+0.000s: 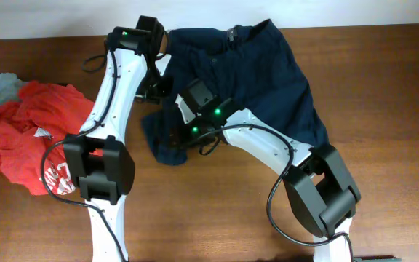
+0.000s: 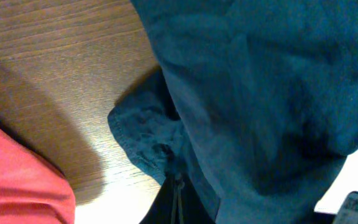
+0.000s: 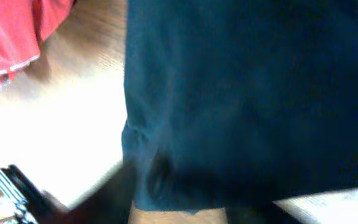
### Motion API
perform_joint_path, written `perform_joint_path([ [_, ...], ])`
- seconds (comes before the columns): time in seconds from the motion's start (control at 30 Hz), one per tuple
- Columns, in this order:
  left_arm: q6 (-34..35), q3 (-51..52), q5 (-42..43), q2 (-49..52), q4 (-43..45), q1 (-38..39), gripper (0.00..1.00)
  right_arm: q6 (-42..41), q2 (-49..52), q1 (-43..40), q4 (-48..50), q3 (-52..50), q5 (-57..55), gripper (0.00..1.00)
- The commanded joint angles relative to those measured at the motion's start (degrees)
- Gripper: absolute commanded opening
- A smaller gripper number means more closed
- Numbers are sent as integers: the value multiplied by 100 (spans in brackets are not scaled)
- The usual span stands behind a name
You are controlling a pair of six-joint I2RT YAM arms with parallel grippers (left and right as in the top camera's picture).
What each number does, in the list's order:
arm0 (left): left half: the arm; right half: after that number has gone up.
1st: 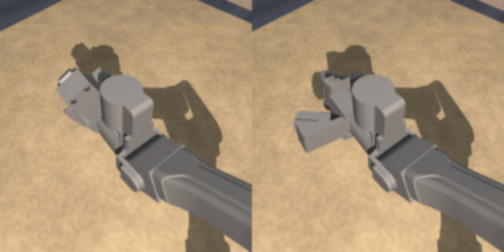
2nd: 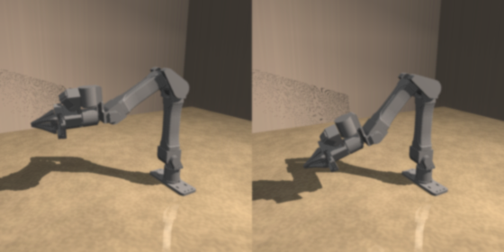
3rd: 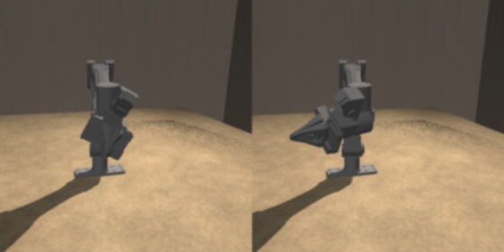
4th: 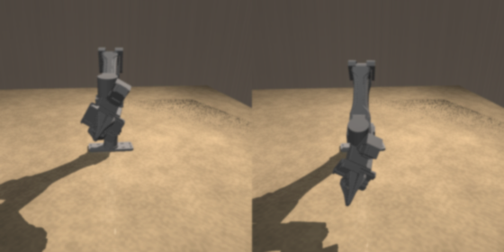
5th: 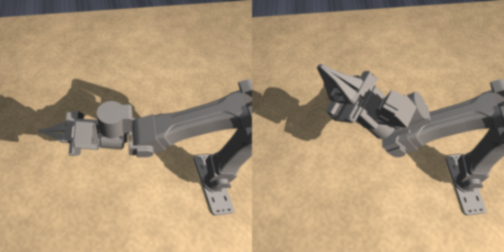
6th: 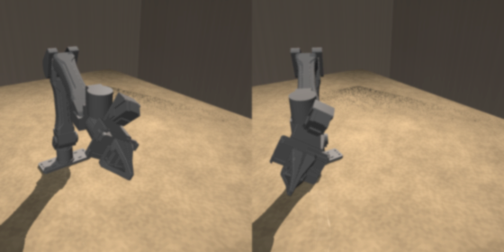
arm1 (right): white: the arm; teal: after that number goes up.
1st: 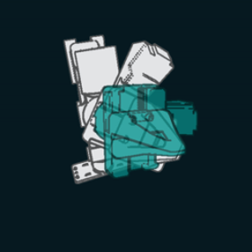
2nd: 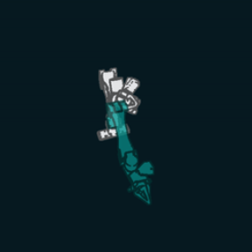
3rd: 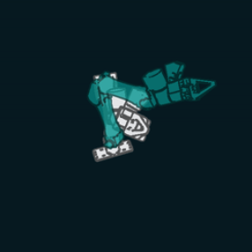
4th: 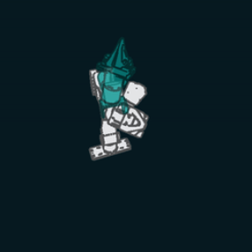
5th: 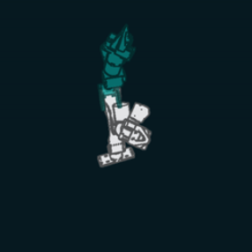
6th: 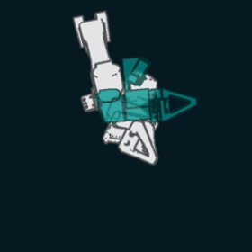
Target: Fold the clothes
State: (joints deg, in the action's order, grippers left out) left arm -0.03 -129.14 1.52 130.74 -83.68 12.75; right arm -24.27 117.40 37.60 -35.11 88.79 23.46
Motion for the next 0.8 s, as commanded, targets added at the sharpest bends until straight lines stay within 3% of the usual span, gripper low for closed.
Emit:
perform_joint_path([
  [0.0,-74,-131,-4,-111,-66,-24,1,-44,105,63,-24,-50,-9,4],
  [0.27,-87,-131,-240,-111,-155,-74,1,308,-116,-61,-457,138,-107,4],
  [0.6,-87,-310,-260,-146,-343,-365,1,1394,-520,-538,-3698,2581,-1054,4],
  [0.63,-87,-341,-260,-168,-365,-398,1,1475,-518,-553,-3775,2645,-1056,18],
  [0.67,-90,-358,-260,-195,-382,-422,1,1578,-520,-570,-3807,2656,-1069,50],
  [0.73,-87,-372,-256,-254,-459,-457,1,1593,-518,-656,-3816,2656,-1064,73],
  [0.77,-90,-372,-256,-275,-542,-457,1,1589,-520,-726,-3818,2675,-1056,79],
])
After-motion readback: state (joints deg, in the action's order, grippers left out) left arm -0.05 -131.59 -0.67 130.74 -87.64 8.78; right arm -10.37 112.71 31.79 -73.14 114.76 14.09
